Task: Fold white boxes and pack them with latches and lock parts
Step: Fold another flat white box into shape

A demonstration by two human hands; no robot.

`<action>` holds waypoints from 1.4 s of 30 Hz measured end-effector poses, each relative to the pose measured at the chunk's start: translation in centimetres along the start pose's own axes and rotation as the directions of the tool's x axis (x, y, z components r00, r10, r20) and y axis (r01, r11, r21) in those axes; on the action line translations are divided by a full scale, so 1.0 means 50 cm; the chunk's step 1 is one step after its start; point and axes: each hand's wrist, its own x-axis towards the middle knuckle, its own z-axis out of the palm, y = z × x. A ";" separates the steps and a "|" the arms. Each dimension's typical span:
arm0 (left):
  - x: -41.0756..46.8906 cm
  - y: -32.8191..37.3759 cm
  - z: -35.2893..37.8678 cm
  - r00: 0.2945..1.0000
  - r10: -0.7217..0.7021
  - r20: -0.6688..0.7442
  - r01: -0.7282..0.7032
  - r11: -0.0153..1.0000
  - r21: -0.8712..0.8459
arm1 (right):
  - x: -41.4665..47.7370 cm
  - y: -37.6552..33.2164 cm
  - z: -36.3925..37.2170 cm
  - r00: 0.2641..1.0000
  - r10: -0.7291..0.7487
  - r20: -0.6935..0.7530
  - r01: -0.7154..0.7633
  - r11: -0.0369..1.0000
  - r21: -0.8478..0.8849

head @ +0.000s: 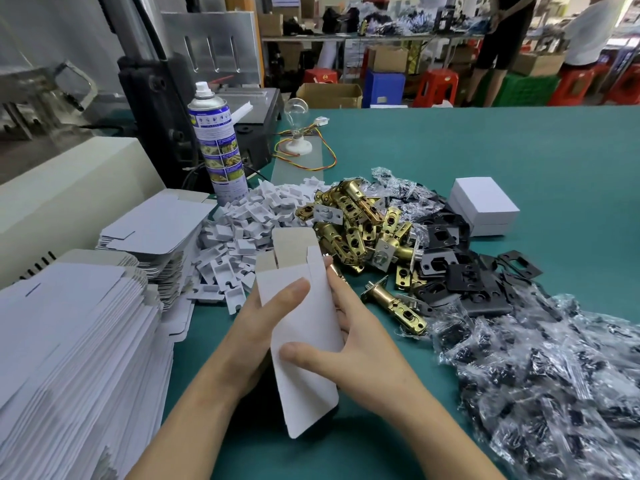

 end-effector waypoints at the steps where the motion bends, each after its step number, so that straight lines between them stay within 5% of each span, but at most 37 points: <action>1: 0.000 0.001 -0.001 1.000 0.007 -0.001 -0.007 1.000 -0.004 | 0.001 0.001 -0.001 1.000 -0.004 0.004 0.004 1.000 0.007; 12: 0.001 0.005 -0.010 0.998 -0.034 0.046 0.039 0.993 -0.113 | 0.007 0.008 -0.005 1.000 -0.001 -0.031 0.002 0.999 0.036; 16: -0.006 0.006 -0.004 0.990 -0.077 0.118 0.086 0.993 -0.077 | 0.005 0.000 -0.019 0.947 -0.237 -0.217 0.153 0.926 -0.345; 21: -0.010 -0.003 0.010 0.976 -0.126 0.178 0.133 0.991 -0.028 | 0.004 -0.001 -0.015 0.855 -0.482 -0.192 0.265 0.724 -0.638; 26: -0.011 -0.012 0.017 0.954 -0.218 0.206 0.228 0.973 -0.025 | 0.006 -0.004 -0.010 0.865 -0.464 -0.192 0.283 0.766 -0.577; 33: -0.004 -0.004 0.024 0.899 -0.150 0.412 0.133 0.989 0.071 | 0.003 -0.028 -0.020 0.901 -0.302 -0.311 0.225 0.939 -0.260; 42: -0.001 -0.013 0.020 0.936 -0.126 0.328 0.125 0.992 0.027 | 0.003 -0.028 -0.027 0.867 -0.355 -0.351 0.223 0.904 -0.364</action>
